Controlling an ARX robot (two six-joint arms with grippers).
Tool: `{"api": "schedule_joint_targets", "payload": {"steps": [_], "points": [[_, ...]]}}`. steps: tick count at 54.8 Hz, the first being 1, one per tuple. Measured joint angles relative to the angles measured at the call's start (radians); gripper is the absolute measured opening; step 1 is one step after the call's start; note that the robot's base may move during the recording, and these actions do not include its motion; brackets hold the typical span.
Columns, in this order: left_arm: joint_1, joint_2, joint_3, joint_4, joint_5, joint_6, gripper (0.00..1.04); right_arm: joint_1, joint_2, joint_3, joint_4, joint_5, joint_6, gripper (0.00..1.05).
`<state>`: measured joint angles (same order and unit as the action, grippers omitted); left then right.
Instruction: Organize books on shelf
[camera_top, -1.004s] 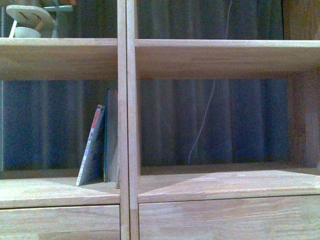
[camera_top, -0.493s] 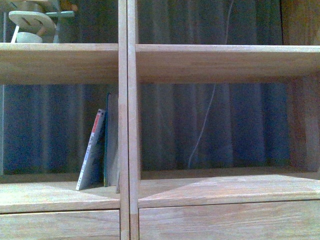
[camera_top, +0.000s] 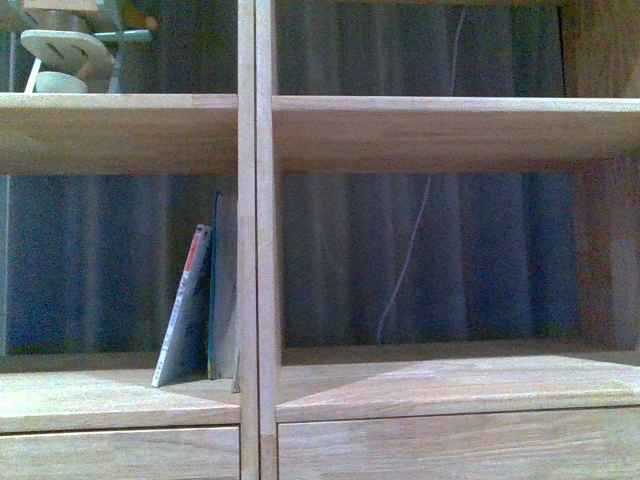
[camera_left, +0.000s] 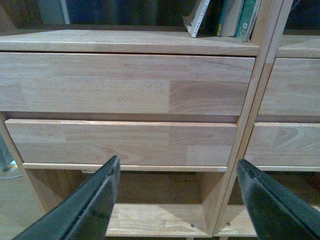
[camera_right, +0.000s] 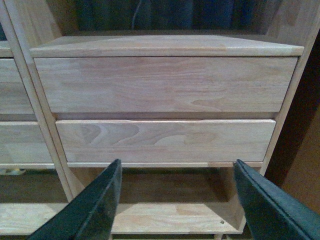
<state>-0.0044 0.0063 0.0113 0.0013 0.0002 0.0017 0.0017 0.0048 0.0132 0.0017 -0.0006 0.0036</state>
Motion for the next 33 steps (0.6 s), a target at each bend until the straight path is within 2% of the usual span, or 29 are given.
{"api": "schedule_joint_targets", "payload": {"steps": [6,9,33], "points": [[0.000,0.000,0.000,0.000,0.000,0.000,0.97,0.000,0.000,0.000,0.000,0.000,0.000,0.89],[0.000,0.000,0.000,0.000,0.000,0.000,0.98,0.000,0.000,0.000,0.000,0.000,0.000,0.98],[0.000,0.000,0.000,0.000,0.000,0.000,0.97,0.000,0.000,0.000,0.000,0.000,0.000,0.98]]}}
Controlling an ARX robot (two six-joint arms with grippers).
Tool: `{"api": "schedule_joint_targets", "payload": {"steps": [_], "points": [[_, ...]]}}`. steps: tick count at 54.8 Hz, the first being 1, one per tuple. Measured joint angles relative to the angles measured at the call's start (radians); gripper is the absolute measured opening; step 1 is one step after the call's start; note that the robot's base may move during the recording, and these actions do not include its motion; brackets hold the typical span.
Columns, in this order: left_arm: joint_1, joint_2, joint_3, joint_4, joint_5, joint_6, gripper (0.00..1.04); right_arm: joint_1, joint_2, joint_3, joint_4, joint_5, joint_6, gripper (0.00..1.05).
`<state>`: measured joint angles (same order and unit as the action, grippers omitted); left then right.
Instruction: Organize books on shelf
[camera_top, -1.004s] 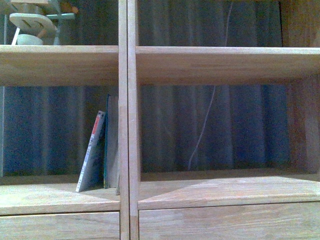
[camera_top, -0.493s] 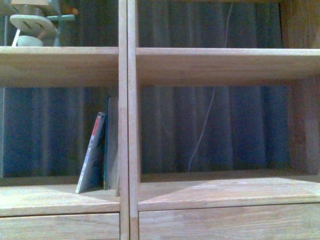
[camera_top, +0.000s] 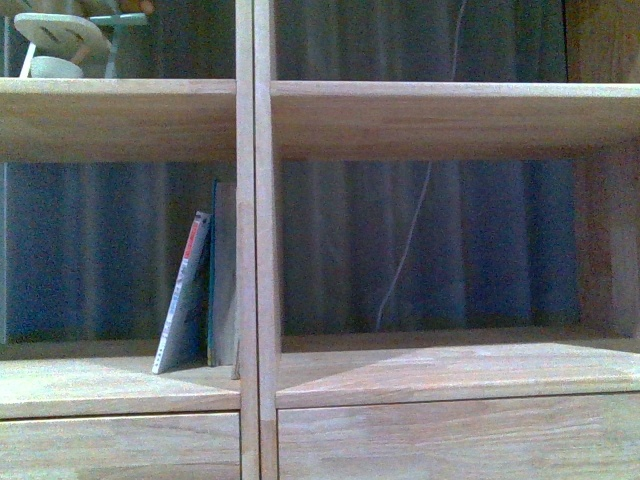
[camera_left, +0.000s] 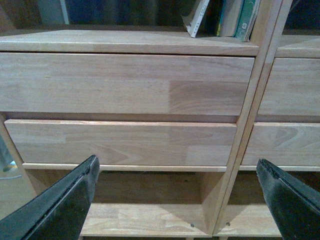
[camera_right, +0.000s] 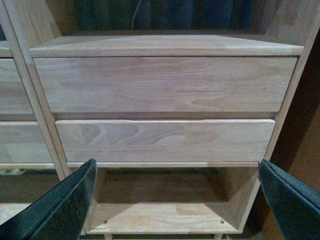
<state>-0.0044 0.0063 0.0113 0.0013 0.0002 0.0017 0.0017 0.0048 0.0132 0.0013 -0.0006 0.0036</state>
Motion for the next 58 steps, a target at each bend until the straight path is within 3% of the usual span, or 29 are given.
{"api": "schedule_joint_targets", "payload": {"steps": [58], "points": [[0.000,0.000,0.000,0.000,0.000,0.000,0.97,0.000,0.000,0.000,0.000,0.000,0.000,0.98]]}}
